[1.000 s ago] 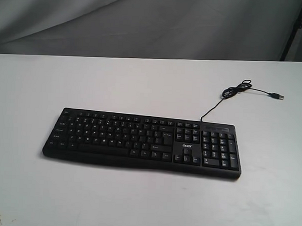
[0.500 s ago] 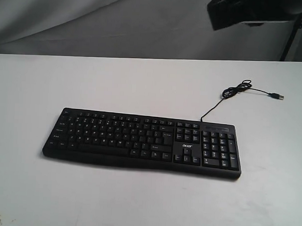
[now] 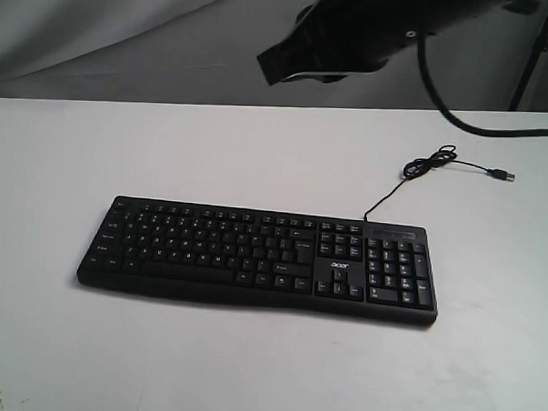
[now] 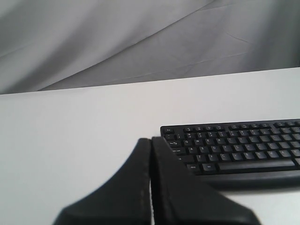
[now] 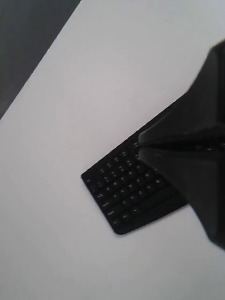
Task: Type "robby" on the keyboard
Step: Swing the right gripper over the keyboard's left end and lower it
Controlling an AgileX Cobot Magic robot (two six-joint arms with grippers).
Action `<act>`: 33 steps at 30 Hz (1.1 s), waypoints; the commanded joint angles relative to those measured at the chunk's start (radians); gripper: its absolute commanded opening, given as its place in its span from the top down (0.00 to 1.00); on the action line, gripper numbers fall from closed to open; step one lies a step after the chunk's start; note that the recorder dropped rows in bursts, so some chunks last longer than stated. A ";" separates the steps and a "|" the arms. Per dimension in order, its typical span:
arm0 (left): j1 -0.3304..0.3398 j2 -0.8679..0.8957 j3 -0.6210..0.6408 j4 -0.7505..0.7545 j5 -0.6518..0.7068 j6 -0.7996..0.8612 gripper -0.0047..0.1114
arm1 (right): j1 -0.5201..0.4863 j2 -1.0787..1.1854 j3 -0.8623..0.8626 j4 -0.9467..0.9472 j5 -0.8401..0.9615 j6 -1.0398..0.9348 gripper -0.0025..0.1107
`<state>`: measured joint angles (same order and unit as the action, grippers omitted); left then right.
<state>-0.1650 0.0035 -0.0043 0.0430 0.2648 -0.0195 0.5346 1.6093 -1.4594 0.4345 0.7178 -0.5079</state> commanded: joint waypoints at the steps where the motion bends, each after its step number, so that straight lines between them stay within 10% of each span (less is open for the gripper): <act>1: -0.006 -0.003 0.004 0.005 -0.005 -0.003 0.96 | 0.004 0.064 -0.008 0.171 -0.081 -0.160 0.98; 9: -0.006 -0.003 0.004 0.005 -0.005 -0.003 0.96 | 0.123 0.277 -0.016 0.212 -0.270 -0.272 0.98; 33: -0.006 -0.003 0.004 0.005 -0.005 -0.003 0.96 | 0.213 0.710 -0.484 -0.102 -0.076 0.011 0.98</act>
<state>-0.1650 0.0035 -0.0043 0.0430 0.2648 -0.0195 0.7461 2.3089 -1.9301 0.3521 0.6360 -0.5086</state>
